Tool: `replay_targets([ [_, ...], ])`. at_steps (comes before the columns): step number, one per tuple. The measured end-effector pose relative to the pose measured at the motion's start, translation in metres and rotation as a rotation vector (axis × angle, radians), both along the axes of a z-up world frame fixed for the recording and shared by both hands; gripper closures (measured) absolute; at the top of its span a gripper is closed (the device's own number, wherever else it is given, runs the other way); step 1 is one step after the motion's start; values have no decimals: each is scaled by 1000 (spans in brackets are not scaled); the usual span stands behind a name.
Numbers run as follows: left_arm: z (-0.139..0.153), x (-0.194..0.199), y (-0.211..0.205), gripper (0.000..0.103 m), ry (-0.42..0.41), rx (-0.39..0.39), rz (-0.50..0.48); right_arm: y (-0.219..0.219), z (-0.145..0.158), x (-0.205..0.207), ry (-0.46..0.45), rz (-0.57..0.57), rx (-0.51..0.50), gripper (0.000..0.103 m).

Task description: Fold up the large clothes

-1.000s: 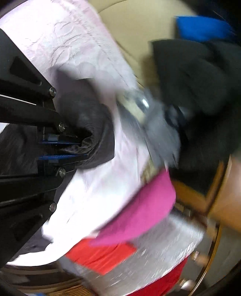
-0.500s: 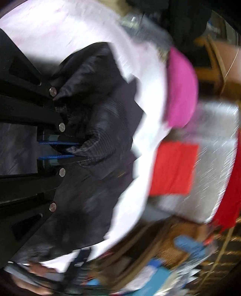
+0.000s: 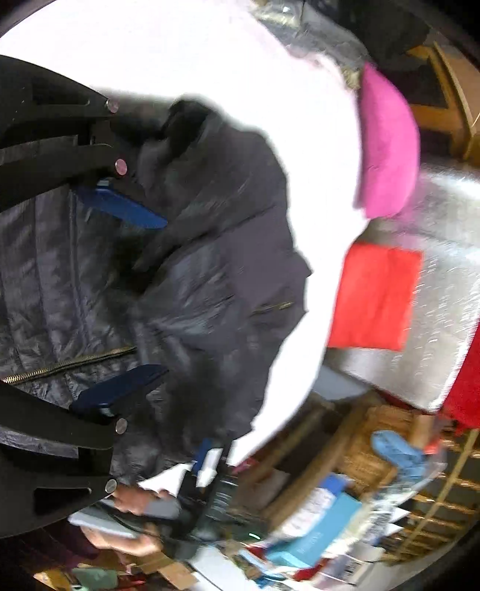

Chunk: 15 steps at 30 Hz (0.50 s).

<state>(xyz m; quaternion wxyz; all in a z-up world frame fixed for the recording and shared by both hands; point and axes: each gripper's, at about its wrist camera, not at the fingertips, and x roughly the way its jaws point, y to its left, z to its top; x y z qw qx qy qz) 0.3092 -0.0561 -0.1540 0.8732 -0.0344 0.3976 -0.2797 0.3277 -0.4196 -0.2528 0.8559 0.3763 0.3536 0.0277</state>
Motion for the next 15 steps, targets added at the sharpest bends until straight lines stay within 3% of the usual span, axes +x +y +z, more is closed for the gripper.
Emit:
replay_targets([
  [4, 15, 26, 61, 26, -77, -26, 222, 31, 9, 2, -21, 88, -51, 34],
  [7, -3, 55, 92, 27, -39, 37, 411, 64, 23, 1, -59, 142, -145, 32],
  [11, -31, 83, 104, 28, 102, 19, 479, 118, 43, 15, -91, 226, -213, 30],
  [15, -55, 97, 101, 37, 205, 55, 481, 173, 63, 48, -101, 298, -274, 30],
])
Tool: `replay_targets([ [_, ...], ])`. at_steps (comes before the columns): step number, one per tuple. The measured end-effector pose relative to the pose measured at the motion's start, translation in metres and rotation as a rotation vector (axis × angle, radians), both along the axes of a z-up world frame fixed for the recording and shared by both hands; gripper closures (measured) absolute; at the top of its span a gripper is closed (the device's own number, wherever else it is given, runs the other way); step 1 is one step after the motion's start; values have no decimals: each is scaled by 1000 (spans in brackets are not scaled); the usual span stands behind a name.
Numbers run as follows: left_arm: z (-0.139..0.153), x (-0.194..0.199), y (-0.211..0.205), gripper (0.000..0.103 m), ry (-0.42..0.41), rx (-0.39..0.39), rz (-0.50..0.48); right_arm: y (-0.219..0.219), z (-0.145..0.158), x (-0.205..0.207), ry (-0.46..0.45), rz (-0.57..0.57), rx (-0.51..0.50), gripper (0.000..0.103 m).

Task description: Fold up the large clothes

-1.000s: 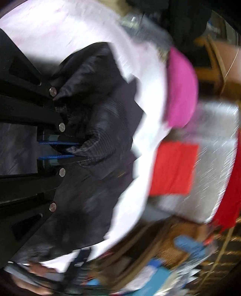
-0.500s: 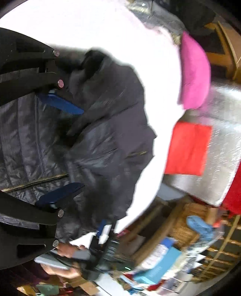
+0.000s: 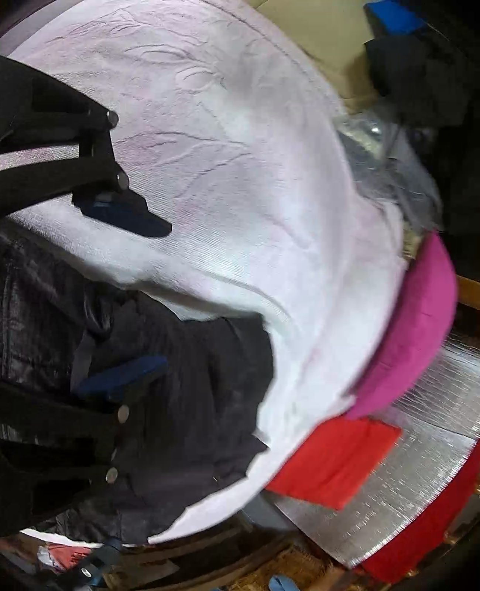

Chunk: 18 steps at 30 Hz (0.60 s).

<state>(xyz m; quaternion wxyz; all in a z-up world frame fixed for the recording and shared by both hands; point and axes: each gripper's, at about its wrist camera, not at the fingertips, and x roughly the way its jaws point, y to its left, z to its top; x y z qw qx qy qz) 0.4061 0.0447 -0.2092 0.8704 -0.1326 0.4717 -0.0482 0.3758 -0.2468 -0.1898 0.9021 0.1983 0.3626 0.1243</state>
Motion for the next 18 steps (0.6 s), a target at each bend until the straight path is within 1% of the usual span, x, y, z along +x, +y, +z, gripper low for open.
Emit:
replay_targets([
  [2, -7, 3, 3, 38, 33, 4, -3, 22, 4, 21, 31, 13, -43, 30],
  [4, -14, 4, 9, 38, 82, -9, -13, 37, 1, 38, 69, 29, -74, 30],
  [5, -18, 4, 13, 38, 94, -15, -13, 46, -3, 47, 99, 38, -91, 30],
  [6, -22, 4, 16, 38, 103, -18, -13, 56, -10, 58, 143, 48, -128, 30],
  [8, -24, 3, 18, 38, 108, -2, -14, 68, -22, 66, 193, 54, -211, 30],
  [9, -24, 3, 18, 38, 108, 7, -18, 74, -29, 68, 220, 34, -294, 31],
  [10, -25, 2, 19, 40, 107, 8, -26, 75, -32, 67, 225, 13, -336, 31],
  [11, -23, 1, 18, 41, 103, 6, -35, 69, -33, 62, 218, -7, -337, 32],
  [13, -20, -2, 15, 44, 87, 12, -53, 47, -32, 52, 220, -76, -304, 32],
  [14, -20, -2, 13, 44, 80, 18, -57, 28, -31, 45, 229, -136, -280, 32],
  [15, -18, -4, 10, 44, 70, 28, -68, 15, -31, 40, 236, -167, -265, 32],
  [18, -13, -8, 3, 44, 51, 55, -89, -43, -35, 11, 259, -270, -186, 32],
])
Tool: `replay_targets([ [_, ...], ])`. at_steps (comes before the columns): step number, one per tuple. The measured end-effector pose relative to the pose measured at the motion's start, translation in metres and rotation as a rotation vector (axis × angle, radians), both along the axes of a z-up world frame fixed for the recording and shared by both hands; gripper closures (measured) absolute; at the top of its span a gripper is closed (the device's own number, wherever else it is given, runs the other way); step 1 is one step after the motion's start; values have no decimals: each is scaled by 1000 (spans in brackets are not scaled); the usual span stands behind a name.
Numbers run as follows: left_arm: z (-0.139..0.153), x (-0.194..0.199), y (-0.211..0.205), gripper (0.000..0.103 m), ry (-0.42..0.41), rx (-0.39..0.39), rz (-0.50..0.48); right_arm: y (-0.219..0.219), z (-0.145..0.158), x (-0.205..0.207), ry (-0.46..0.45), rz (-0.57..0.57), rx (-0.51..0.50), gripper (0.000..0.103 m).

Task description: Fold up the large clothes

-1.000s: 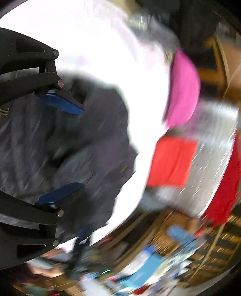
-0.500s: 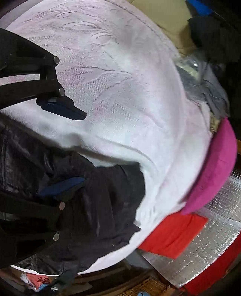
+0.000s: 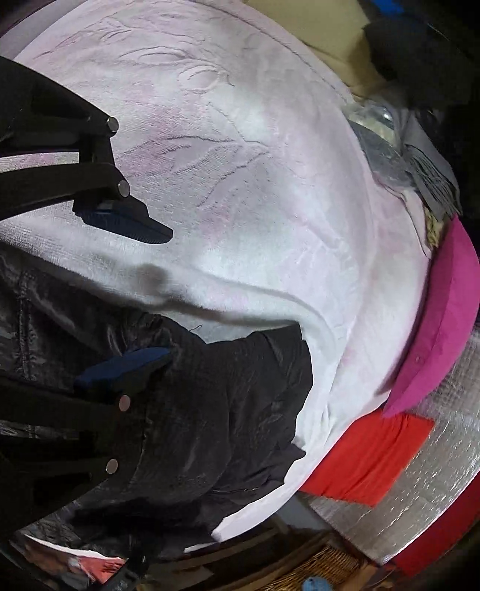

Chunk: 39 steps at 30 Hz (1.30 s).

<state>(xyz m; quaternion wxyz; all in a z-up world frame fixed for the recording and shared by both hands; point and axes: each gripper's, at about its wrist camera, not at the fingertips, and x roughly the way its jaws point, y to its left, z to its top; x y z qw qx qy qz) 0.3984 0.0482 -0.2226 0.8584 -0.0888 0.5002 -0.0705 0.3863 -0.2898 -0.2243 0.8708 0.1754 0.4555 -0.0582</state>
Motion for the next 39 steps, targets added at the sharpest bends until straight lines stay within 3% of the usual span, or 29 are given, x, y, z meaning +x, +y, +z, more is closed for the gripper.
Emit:
replay_targets([
  [4, 1, 0, -9, 44, -17, 48, -16, -71, -1, -48, -16, -145, 78, 32],
  [7, 2, -1, -15, 44, -28, 75, -21, -107, -5, -71, -41, -183, 213, 31],
  [14, 2, 1, -13, 44, -33, 73, -14, -148, -41, -89, -61, -174, 602, 30],
  [18, 6, 1, -11, 44, -60, 64, -8, -151, -60, -87, -68, -172, 707, 29],
  [21, 13, 1, -9, 44, -87, 54, -8, -148, -61, -81, -90, -175, 723, 32],
  [24, 16, 1, -8, 44, -107, 59, 1, -145, -61, -75, -55, -187, 668, 61],
  [27, 16, 3, -9, 44, -110, 69, 4, -135, -47, -68, -14, -170, 543, 75],
  [29, 16, 4, -10, 44, -112, 68, 7, -133, -26, -68, -58, -149, 477, 82],
  [32, 21, 3, -10, 44, -143, 54, 20, -136, 23, -64, -165, -138, 414, 85],
  [35, 29, 0, -13, 44, -190, 40, 28, -141, 82, -67, -327, -135, 358, 85],
  [37, 31, -1, -20, 44, -214, 38, 10, -143, 104, -72, -417, -138, 322, 86],
  [39, 31, -1, -29, 44, -220, 54, -15, -148, 108, -72, -432, -156, 280, 86],
])
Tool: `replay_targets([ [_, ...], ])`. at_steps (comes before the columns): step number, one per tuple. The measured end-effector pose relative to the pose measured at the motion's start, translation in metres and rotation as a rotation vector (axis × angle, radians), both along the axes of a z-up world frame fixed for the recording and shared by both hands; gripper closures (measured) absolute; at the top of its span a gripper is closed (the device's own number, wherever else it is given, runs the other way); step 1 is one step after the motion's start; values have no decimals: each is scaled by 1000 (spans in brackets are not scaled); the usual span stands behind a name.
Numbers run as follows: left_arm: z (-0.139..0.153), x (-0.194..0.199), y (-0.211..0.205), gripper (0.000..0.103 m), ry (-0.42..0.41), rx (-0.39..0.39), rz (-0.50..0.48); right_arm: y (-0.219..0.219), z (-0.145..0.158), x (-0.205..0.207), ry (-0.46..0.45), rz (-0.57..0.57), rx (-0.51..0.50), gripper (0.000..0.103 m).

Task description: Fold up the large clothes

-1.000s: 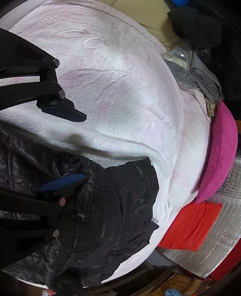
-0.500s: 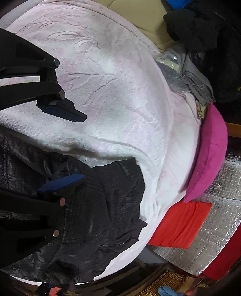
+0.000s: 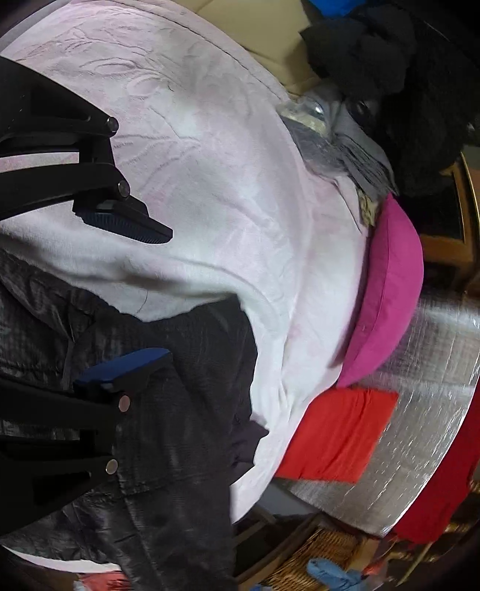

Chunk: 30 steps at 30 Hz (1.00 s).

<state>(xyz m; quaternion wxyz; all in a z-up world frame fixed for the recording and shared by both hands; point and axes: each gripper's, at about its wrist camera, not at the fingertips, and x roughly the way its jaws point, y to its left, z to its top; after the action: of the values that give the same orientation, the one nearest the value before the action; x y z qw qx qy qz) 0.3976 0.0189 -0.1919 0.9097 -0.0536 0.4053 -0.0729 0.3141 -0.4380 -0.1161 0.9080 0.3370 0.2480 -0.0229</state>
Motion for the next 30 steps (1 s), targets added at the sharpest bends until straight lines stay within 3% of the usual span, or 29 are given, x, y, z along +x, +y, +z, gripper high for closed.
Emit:
replay_targets([
  [3, -4, 0, -18, 43, -5, 52, -44, -13, -45, 11, 124, -36, 12, 86],
  [7, -12, -2, -40, 43, 11, 114, -109, -27, -140, 13, 376, -69, 50, 86],
  [9, -17, -3, -48, 43, 23, 132, -140, -33, -171, 0, 412, -77, 106, 85],
  [13, -26, -2, -60, 43, 52, 171, -165, -42, -165, -14, 388, -67, 191, 83],
  [16, -29, -2, -66, 40, 70, 177, -188, -47, -141, -22, 334, -76, 146, 82],
  [18, -33, -3, -72, 38, 70, 202, -194, -48, -127, -27, 276, -79, 108, 70],
  [20, -35, -4, -76, 37, 72, 225, -198, -45, -117, -29, 228, -70, 106, 17],
  [22, -37, -5, -79, 37, 68, 244, -202, -38, -110, -28, 146, -73, 99, 18],
  [24, -38, -6, -80, 36, 66, 253, -207, -24, -106, -19, 122, -35, 36, 23],
  [25, -39, -6, -81, 36, 66, 260, -212, -17, -106, -11, 132, -17, 7, 36],
  [28, -42, -7, -85, 36, 66, 296, -244, -3, -119, 10, 199, 43, -53, 62],
  [30, -43, -8, -87, 36, 60, 320, -258, 2, -143, 28, 287, 57, -63, 62],
])
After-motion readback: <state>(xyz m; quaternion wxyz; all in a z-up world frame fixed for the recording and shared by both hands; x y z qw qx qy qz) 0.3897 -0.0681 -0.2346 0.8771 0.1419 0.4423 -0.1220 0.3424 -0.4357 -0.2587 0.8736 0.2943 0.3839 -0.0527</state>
